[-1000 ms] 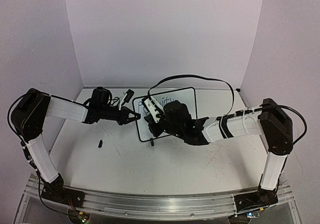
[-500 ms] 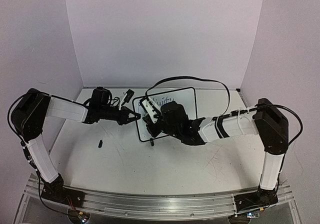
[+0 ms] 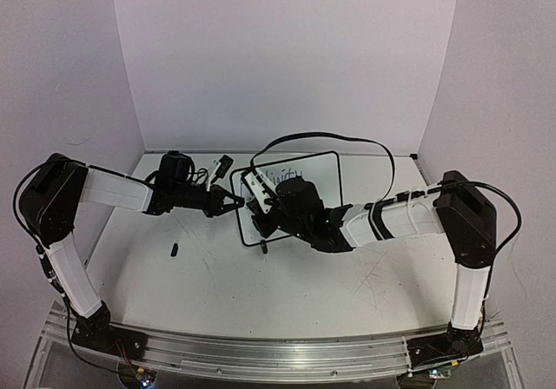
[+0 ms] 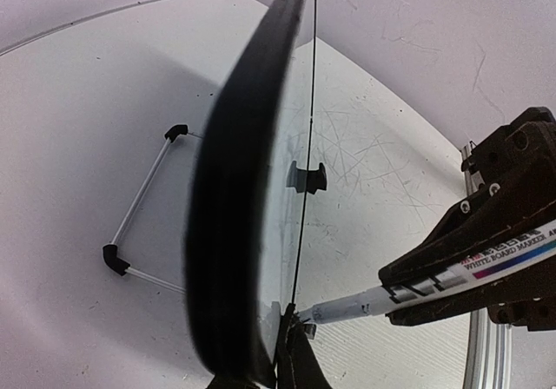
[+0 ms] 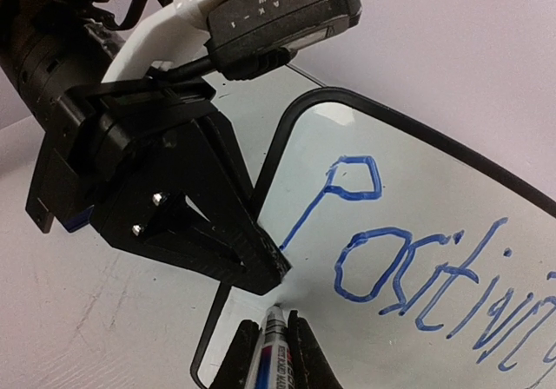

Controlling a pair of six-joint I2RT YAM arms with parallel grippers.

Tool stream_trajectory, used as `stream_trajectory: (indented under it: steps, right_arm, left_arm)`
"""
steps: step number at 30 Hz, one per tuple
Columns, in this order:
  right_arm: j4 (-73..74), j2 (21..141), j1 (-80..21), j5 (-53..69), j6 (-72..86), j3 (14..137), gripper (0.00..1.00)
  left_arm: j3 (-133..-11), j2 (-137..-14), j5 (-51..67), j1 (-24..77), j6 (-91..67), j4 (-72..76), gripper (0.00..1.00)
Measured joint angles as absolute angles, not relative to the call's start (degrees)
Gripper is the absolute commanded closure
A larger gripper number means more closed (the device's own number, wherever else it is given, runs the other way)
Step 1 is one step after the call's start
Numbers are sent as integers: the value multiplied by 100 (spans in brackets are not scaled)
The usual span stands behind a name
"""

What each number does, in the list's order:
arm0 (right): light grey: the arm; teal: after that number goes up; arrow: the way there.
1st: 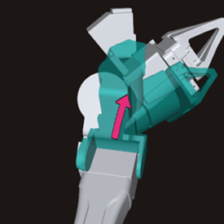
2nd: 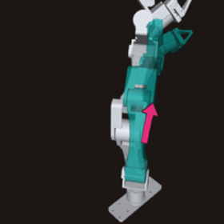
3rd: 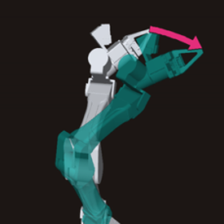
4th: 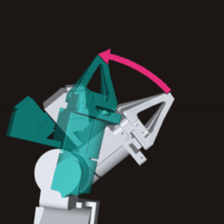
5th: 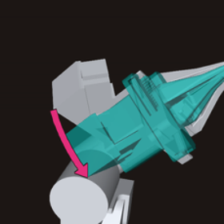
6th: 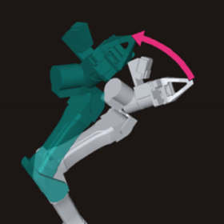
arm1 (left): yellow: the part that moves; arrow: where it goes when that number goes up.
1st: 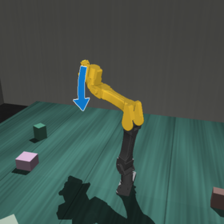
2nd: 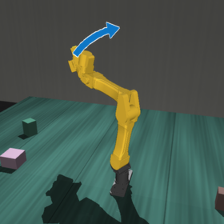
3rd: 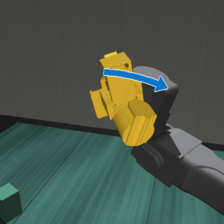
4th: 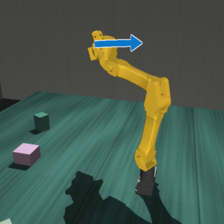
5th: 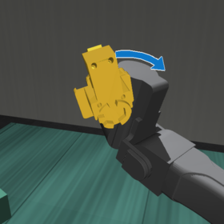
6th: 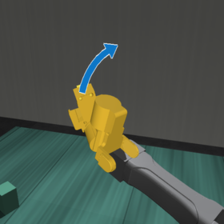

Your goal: Write a sentence on the whiteboard

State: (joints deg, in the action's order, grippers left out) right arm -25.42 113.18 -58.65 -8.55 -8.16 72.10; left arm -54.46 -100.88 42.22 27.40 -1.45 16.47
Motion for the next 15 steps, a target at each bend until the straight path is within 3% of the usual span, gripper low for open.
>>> stream_trajectory:
  steps: [15]
  right_arm:
    - [-2543, 11358, -5898, -946, -733, 7210, 100]
  left_arm:
    - [-5446, -10088, 4222, 2740, -143, 1647, 100]
